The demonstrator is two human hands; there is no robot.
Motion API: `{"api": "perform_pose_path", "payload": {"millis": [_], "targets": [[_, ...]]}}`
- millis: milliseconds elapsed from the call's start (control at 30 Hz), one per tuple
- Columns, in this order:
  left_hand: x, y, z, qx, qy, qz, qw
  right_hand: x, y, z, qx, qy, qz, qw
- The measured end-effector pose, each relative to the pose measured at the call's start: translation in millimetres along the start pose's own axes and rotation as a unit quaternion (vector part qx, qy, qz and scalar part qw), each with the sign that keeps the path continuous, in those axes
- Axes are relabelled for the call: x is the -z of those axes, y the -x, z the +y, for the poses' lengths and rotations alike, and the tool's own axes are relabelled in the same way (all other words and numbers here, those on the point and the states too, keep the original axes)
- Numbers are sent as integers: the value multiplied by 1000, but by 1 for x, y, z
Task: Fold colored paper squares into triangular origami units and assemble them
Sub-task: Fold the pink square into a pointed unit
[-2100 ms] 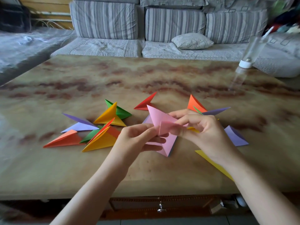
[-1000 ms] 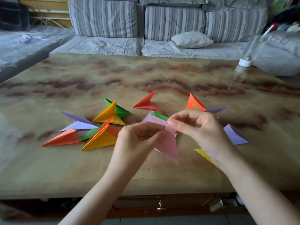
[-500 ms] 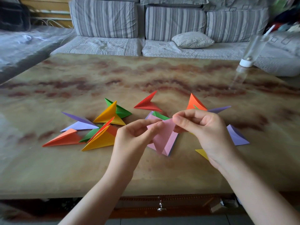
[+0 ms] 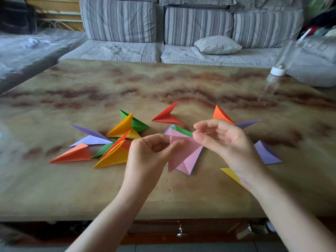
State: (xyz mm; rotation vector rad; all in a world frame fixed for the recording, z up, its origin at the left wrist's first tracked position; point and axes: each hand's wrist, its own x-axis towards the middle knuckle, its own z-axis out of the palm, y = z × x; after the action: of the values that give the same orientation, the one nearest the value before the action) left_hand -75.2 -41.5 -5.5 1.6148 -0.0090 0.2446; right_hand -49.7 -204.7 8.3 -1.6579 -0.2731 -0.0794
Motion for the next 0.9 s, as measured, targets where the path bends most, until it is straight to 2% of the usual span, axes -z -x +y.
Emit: {"api": "perform_pose_path", "payload": {"millis": [167,300,400,567,733,900], "targets": [[-2,3,-1,-26,-93,-23,995,-1,3,-3,39,95,-44,994],[-5,4,-1,-22,-66,-13,997,-2,3,2,55,123,-32,990],[-6,5,1,-12,-14,-1,1000,-3,2,6,56,114,-7,992],[-7,5,1,-32,-2,34,999,-7,3,11,55,112,-18,992],[-7,4,0,-73,-73,29,994,-3,4,9,59,116,-67,989],[-8,7,-2,-74,-96,13,993,-3,2,5,55,98,-62,992]]}}
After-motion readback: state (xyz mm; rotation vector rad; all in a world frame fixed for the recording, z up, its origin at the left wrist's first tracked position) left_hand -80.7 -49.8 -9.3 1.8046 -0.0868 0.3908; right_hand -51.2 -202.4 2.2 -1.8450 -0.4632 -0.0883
